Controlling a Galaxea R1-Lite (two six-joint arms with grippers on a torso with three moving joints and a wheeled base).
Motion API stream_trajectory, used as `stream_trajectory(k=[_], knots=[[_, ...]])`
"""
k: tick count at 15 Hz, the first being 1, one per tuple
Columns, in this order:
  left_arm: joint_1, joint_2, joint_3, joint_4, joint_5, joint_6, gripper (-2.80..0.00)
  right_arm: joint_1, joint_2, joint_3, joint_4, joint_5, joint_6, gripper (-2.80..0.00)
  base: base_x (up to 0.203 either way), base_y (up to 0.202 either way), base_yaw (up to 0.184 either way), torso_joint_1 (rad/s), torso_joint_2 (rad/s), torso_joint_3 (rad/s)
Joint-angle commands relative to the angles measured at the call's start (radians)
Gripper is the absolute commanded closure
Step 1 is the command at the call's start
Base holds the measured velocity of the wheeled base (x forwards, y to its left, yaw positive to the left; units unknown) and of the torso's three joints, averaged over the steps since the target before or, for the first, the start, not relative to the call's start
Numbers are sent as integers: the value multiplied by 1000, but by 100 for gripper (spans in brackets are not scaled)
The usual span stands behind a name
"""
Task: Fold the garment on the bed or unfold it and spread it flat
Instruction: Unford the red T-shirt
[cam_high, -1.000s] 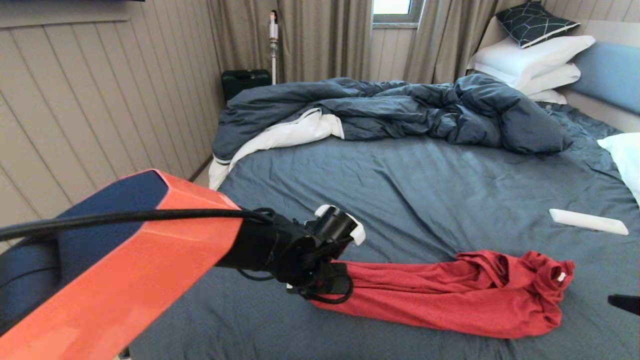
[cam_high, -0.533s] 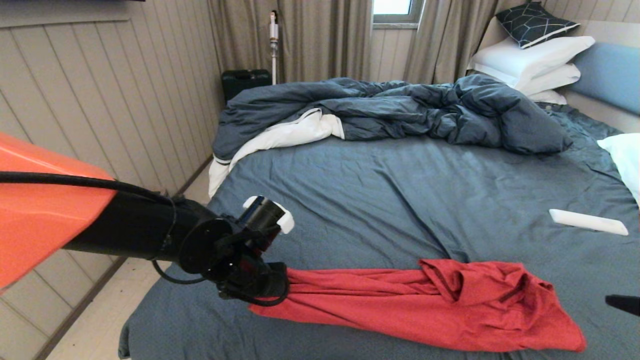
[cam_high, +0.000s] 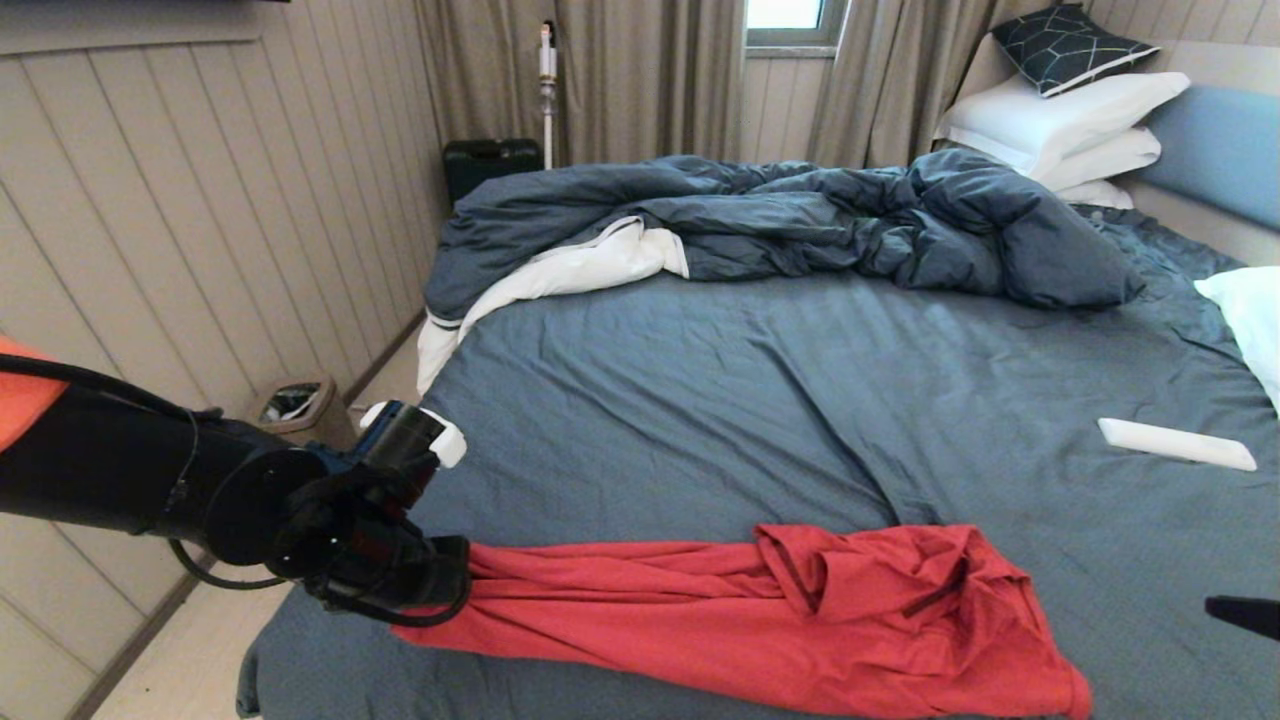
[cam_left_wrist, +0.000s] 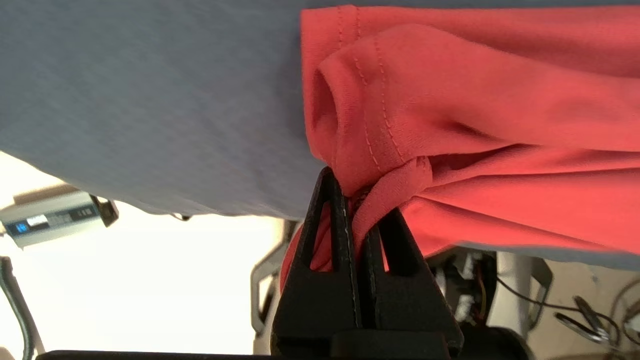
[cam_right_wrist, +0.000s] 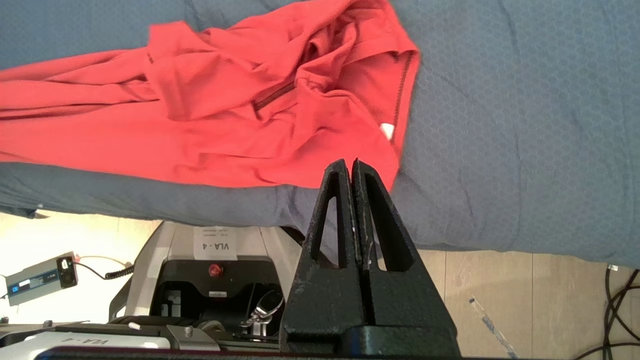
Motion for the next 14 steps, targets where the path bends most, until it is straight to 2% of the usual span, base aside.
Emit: stream_trajectory(k=[1, 2, 3, 5, 7, 9, 12, 13, 14], knots=[[36, -32, 41, -19, 0, 15, 0, -3, 3, 1, 3, 3, -2, 0, 0, 0, 0, 0, 0, 0], [48, -34, 47, -21, -1, 24, 0, -4, 5, 0, 2, 3, -2, 0, 0, 0, 0, 0, 0, 0], [49, -34, 47, -21, 1, 25, -280, -3, 5, -2, 3, 3, -2, 0, 0, 0, 0, 0, 0, 0], [45, -52, 48, -20, -2, 25, -280, 1, 4, 0, 3, 3, -1, 0, 0, 0, 0, 0, 0, 0], [33, -110, 58, -20, -33, 26, -280, 1, 5, 0, 3, 3, 1, 0, 0, 0, 0, 0, 0, 0], [13, -218, 66, -19, -68, 28, -280, 2, 11, -9, 3, 4, 1, 0, 0, 0, 0, 0, 0, 0], [-1, -403, 56, -15, -85, 33, -280, 14, 32, -33, 3, 7, 0, 0, 0, 0, 0, 0, 0, 0], [-2, -464, 55, -8, -87, 37, -265, 24, 44, -43, 3, 6, 2, 0, 0, 0, 0, 0, 0, 0], [0, -514, 60, 4, -87, 39, 0, 34, 58, -49, 3, 5, 4, 0, 0, 0, 0, 0, 0, 0]])
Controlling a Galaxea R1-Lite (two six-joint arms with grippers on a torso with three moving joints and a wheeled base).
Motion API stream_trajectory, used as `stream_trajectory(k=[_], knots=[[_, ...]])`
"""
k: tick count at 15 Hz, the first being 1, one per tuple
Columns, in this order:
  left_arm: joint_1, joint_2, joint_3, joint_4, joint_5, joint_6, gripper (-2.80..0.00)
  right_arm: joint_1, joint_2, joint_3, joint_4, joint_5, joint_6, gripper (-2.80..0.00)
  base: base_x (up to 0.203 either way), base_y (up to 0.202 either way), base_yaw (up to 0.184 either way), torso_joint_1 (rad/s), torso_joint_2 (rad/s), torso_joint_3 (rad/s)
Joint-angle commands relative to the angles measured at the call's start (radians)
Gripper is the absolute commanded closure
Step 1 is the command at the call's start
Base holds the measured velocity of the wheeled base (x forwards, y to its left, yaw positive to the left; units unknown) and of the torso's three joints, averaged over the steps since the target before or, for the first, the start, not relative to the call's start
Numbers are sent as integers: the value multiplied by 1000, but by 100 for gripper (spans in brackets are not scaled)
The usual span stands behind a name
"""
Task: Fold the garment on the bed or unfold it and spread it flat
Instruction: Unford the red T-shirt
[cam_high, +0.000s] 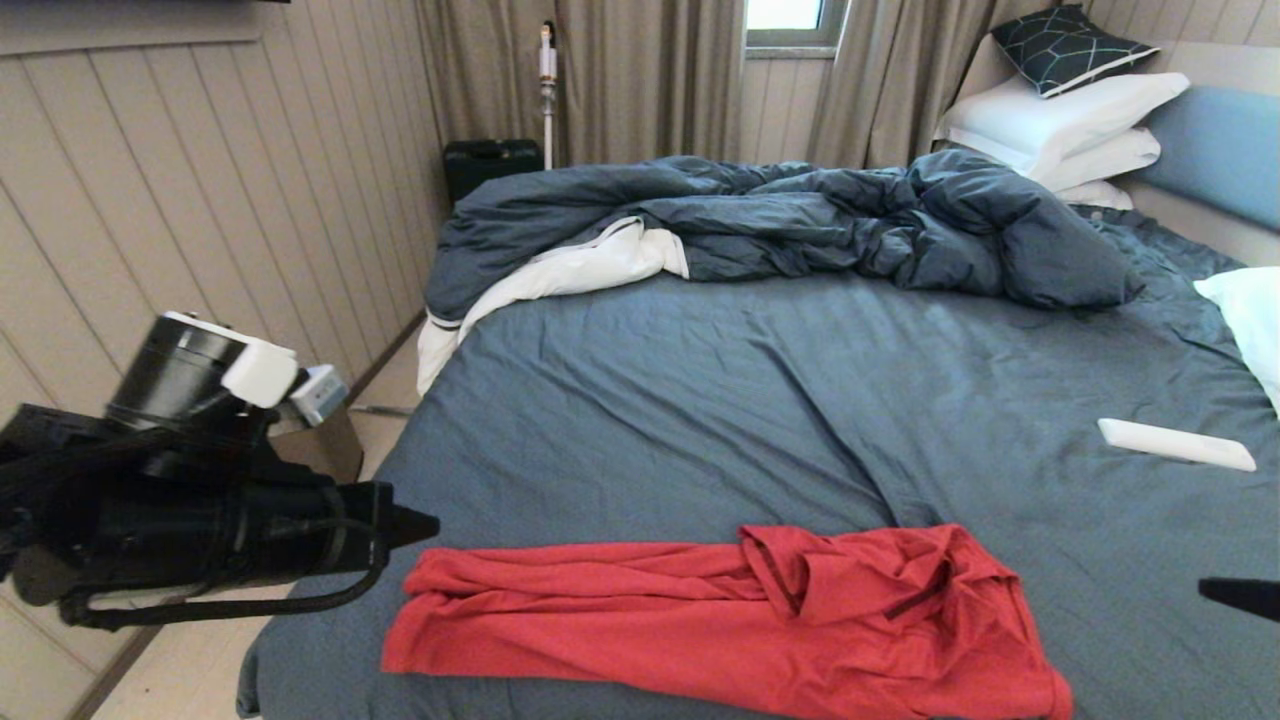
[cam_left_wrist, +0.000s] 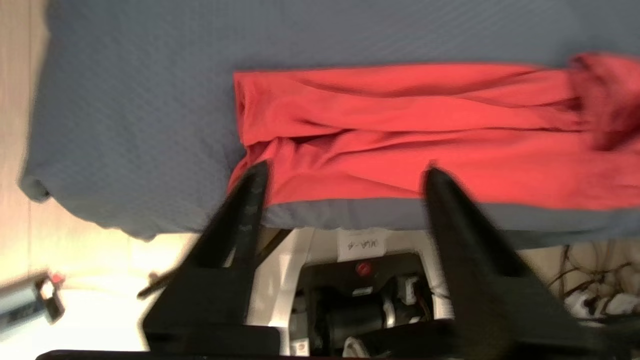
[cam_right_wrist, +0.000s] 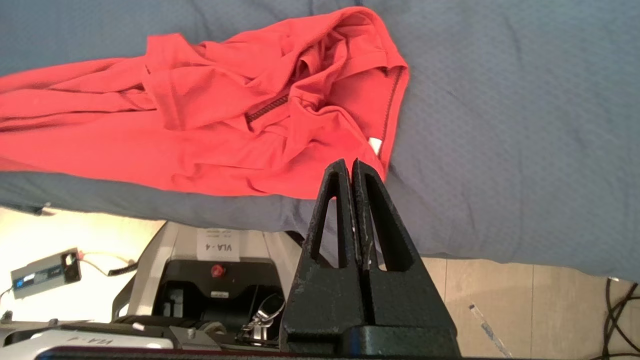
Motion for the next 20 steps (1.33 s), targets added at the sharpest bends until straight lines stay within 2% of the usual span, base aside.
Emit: stream_trajectory(k=[1, 3, 6, 9, 11, 14, 15, 20], knots=[[9, -156, 17, 23, 1, -1, 0, 21, 41, -12, 2, 2, 0, 0, 0, 0, 0, 0, 0, 0], [43, -248, 88, 71, 3, 2, 0, 37, 85, -20, 2, 1, 0, 0, 0, 0, 0, 0, 0, 0], [105, -339, 250, 84, 6, -1, 0, 71, 178, -38, -2, -6, -2, 0, 0, 0, 0, 0, 0, 0], [170, -314, 311, 33, -1, -11, 0, 128, 313, -82, -31, -23, 5, 0, 0, 0, 0, 0, 0, 0], [184, -236, 344, -63, 1, -15, 0, 202, 392, -116, -39, -71, 12, 0, 0, 0, 0, 0, 0, 0], [187, -163, 413, -211, 5, -29, 0, 317, 467, -131, -97, -188, 17, 0, 0, 0, 0, 0, 0, 0], [186, -158, 422, -213, 4, -50, 0, 344, 491, -147, -109, -214, 17, 0, 0, 0, 0, 0, 0, 0], [186, -153, 469, -240, 2, -59, 0, 510, 643, -274, -108, -264, 25, 0, 0, 0, 0, 0, 0, 0]])
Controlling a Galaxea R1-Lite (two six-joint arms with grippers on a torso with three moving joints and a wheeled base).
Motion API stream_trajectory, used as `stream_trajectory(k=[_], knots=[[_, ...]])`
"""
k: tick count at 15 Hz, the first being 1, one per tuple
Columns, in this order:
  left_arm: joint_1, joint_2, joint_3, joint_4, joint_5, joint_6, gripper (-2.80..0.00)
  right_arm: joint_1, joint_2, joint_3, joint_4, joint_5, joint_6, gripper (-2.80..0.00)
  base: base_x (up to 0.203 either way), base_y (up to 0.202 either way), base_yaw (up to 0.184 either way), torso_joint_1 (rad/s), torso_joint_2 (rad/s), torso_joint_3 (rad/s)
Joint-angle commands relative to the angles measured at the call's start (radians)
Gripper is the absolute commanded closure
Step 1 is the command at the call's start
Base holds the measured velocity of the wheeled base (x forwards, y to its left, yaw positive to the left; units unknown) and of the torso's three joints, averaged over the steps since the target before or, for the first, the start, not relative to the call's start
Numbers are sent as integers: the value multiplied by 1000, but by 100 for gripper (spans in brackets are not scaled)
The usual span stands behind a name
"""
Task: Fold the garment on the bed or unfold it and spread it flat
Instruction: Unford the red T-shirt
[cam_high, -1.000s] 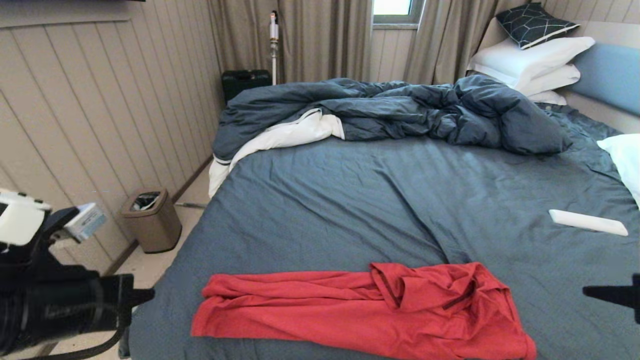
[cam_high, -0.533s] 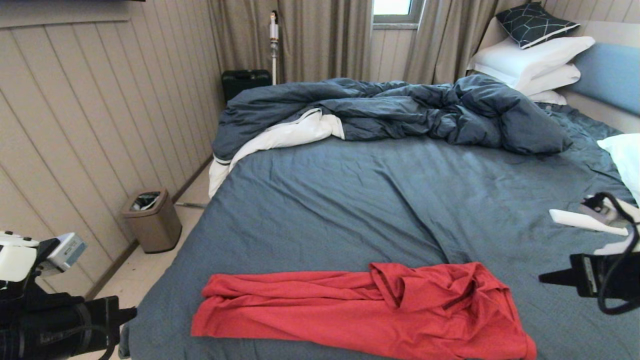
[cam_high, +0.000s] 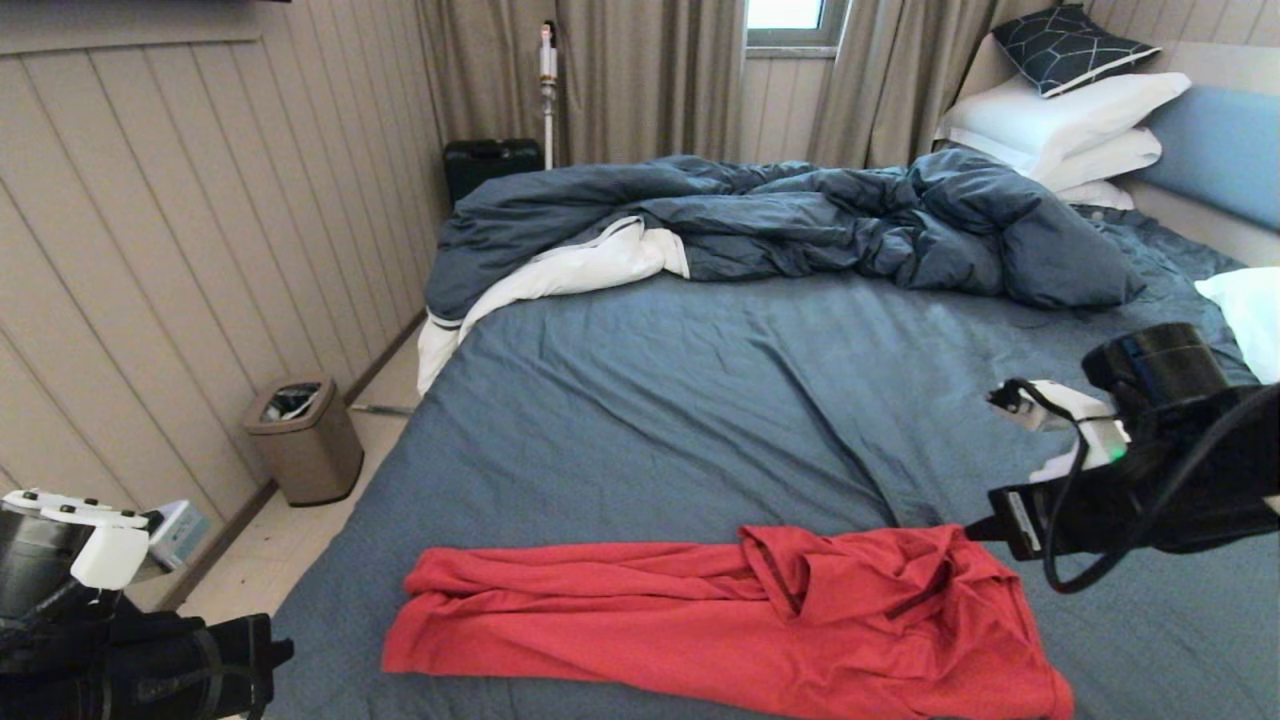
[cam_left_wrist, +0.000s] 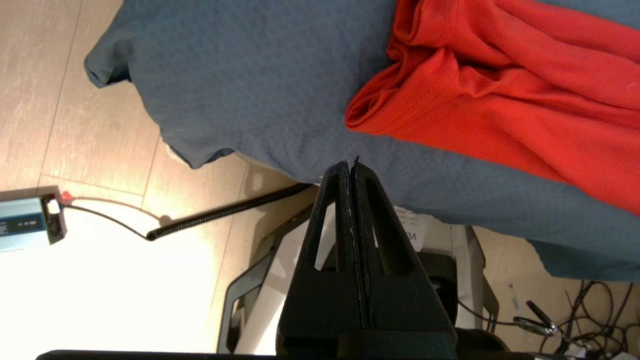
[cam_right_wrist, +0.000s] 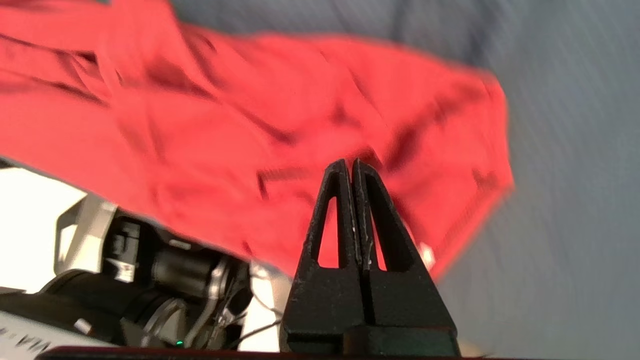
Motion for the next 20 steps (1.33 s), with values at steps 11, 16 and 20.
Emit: stream_trajectory(k=[11, 16, 20], knots=[[-40, 51, 55, -95, 2, -45, 0, 378, 257, -286, 87, -224, 46, 0, 0, 0, 0, 0, 0, 0], [-49, 54, 58, -95, 2, -47, 0, 416, 291, -332, 148, -257, 73, 0, 0, 0, 0, 0, 0, 0], [-57, 50, 61, -97, 2, -53, 0, 419, 286, -342, 146, -356, 79, -280, 0, 0, 0, 0, 0, 0]])
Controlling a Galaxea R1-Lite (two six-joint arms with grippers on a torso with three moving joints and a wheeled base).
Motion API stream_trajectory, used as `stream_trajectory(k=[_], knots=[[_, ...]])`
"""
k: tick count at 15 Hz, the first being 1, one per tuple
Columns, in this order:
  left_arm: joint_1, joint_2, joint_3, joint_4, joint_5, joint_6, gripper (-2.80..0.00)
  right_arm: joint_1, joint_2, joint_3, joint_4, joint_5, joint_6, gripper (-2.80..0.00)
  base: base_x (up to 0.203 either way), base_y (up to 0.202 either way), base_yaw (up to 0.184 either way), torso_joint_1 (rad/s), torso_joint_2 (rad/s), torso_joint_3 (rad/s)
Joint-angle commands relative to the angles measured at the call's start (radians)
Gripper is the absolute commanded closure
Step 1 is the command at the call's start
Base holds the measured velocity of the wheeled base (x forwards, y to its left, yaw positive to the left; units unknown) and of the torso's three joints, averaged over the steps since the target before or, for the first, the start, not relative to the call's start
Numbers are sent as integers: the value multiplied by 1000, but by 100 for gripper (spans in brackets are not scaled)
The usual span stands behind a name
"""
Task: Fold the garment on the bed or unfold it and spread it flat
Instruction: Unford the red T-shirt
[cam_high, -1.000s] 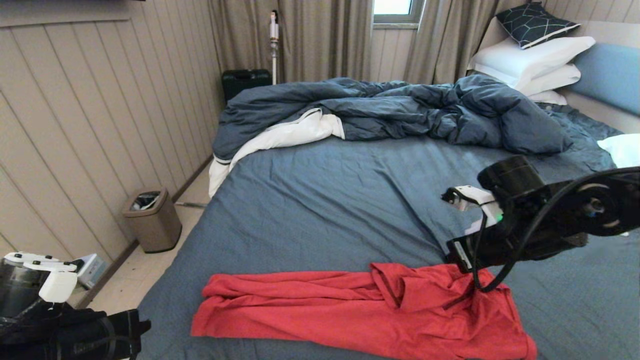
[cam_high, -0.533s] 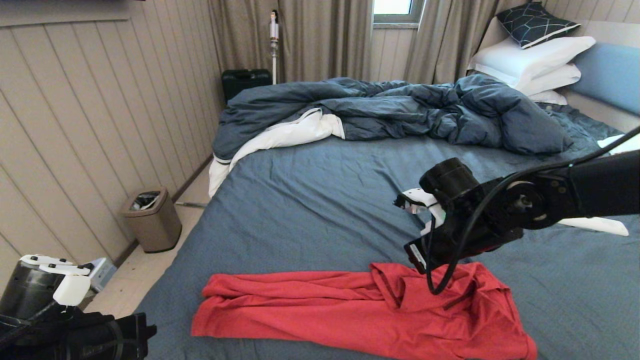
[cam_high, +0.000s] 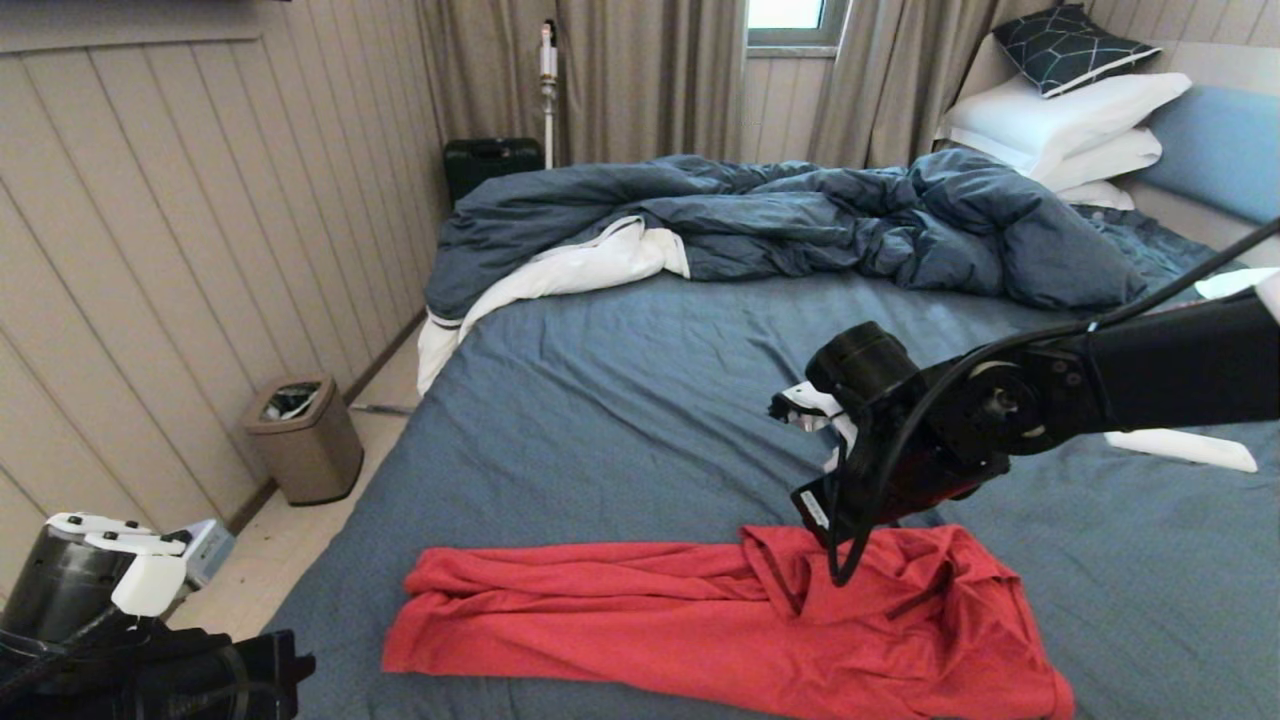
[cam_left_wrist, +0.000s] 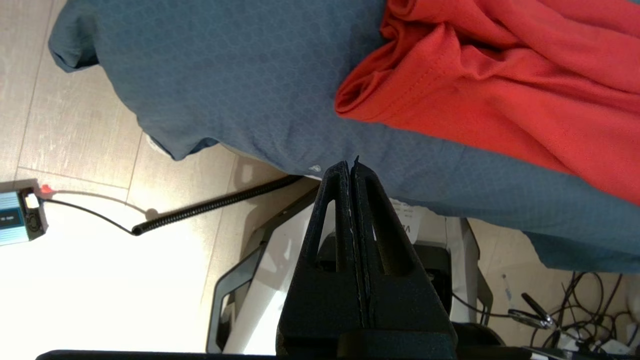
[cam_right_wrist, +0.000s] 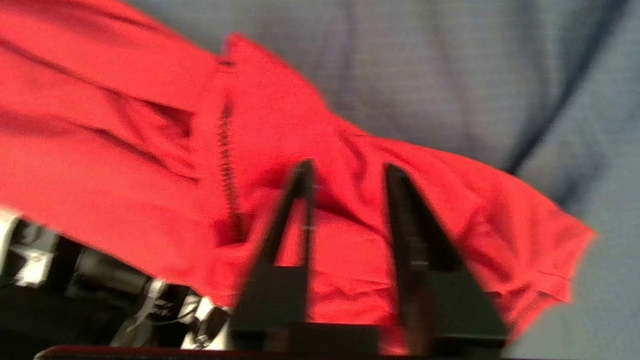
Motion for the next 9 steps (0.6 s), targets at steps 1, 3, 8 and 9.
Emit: stream_trajectory(k=[1, 3, 8, 9], knots=[[-2, -1, 1, -1, 1, -4, 0, 0, 0, -13, 2, -13, 0, -280, 0, 0, 0, 0, 0, 0], [-4, -1, 1, 0, 1, -4, 0, 2, -5, -18, 3, -10, 7, -280, 0, 0, 0, 0, 0, 0], [-6, 2, 3, 0, 1, -4, 0, 42, 16, 24, 18, -10, 11, -280, 0, 0, 0, 0, 0, 0], [-6, 2, 4, 0, 1, -4, 0, 46, 28, 36, 18, -10, 12, -280, 0, 0, 0, 0, 0, 0]])
